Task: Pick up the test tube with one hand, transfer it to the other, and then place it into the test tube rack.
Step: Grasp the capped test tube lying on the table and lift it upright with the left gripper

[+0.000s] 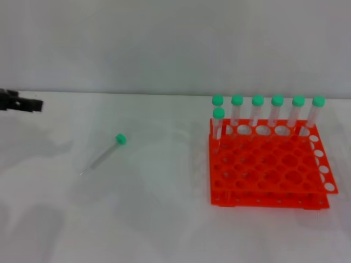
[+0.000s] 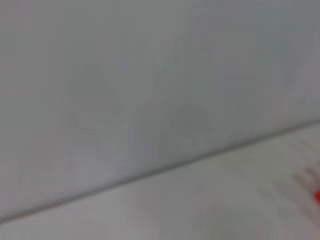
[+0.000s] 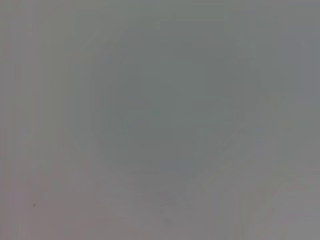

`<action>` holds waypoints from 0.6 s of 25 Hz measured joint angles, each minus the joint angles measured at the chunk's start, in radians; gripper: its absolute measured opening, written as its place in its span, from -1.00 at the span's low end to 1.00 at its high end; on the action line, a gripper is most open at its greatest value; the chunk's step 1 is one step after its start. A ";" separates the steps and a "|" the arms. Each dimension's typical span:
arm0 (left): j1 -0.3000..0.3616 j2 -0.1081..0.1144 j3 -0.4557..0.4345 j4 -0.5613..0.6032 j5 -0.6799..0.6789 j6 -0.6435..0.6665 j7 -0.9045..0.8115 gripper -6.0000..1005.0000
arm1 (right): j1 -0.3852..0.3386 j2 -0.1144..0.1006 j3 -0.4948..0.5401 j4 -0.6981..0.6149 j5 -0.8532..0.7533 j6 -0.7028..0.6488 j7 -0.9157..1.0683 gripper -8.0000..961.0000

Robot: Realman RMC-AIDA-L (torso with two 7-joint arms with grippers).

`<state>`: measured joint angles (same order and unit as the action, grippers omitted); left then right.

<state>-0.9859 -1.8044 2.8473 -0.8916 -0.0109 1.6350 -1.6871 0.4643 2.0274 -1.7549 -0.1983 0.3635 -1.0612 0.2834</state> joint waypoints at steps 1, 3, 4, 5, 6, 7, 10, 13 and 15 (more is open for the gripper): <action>-0.014 -0.005 0.000 0.027 0.051 -0.035 0.001 0.68 | 0.001 0.000 0.000 0.000 0.000 0.000 0.000 0.81; -0.026 -0.015 0.000 0.067 0.106 -0.089 0.008 0.68 | 0.002 0.001 -0.002 0.000 0.000 0.001 0.000 0.81; -0.026 -0.015 0.000 0.067 0.106 -0.089 0.008 0.68 | 0.002 0.001 -0.002 0.000 0.000 0.001 0.000 0.81; -0.032 -0.021 0.000 0.089 0.128 -0.120 0.013 0.68 | 0.002 0.001 -0.002 -0.001 0.000 0.001 -0.001 0.81; -0.041 -0.036 0.001 0.136 0.167 -0.184 0.024 0.68 | 0.002 0.001 -0.002 -0.001 0.000 0.001 -0.001 0.81; -0.048 -0.046 0.001 0.169 0.182 -0.222 0.028 0.68 | 0.002 0.001 -0.002 -0.001 0.001 0.001 -0.001 0.81; -0.056 -0.058 0.001 0.226 0.207 -0.268 0.036 0.69 | 0.002 0.000 -0.002 0.000 0.004 0.001 -0.001 0.81; -0.059 -0.066 0.000 0.264 0.229 -0.296 0.043 0.69 | 0.002 0.000 -0.002 -0.001 0.005 0.001 -0.001 0.81; -0.060 -0.073 0.000 0.281 0.245 -0.317 0.046 0.69 | 0.003 0.000 -0.002 -0.003 0.005 0.001 -0.001 0.81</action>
<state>-1.0458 -1.8775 2.8474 -0.6108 0.2343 1.3181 -1.6406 0.4671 2.0278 -1.7567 -0.2014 0.3685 -1.0598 0.2822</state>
